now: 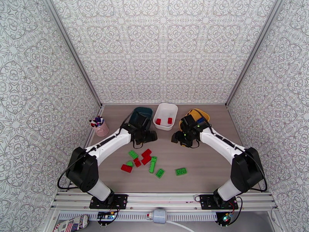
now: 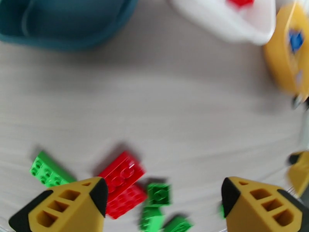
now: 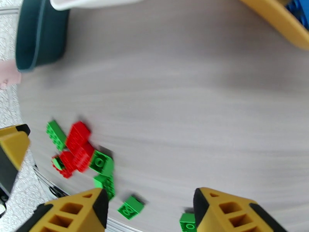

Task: Sort the legos into containers by color

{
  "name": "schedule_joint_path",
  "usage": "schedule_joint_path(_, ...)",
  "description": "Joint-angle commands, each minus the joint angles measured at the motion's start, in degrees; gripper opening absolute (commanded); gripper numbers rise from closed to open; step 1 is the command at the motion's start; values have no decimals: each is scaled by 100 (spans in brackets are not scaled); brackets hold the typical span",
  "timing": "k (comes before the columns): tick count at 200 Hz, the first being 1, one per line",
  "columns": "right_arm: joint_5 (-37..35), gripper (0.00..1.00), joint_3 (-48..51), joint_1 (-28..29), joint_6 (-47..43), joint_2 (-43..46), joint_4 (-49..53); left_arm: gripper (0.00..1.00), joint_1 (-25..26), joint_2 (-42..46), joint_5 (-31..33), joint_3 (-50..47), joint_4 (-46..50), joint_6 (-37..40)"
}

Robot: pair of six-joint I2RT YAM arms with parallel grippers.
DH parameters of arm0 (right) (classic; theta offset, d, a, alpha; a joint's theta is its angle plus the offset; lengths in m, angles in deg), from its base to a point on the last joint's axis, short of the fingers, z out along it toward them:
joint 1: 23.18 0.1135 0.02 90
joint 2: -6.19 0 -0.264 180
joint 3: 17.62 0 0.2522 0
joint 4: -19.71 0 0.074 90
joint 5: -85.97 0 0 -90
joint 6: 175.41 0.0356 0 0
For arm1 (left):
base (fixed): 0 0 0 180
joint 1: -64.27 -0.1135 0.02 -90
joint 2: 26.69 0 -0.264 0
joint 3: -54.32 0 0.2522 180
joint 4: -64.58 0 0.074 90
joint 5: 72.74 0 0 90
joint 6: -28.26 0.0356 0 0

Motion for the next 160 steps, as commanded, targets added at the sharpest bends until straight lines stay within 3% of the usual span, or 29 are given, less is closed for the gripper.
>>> schedule_joint_path(1, -131, 63, 240, 71, -47, 317, 104, 77, 60, -165, 224, -92, 390, 907)
schedule_joint_path(76, -61, 63, 756, 212, 257, 699, -74, 72, 212, -1127, -62, 153, 431, 1933)
schedule_joint_path(160, -78, 62, 464, 262, 217, 573, 36, 61, 143, -1519, 536, 257, 749, 2161)
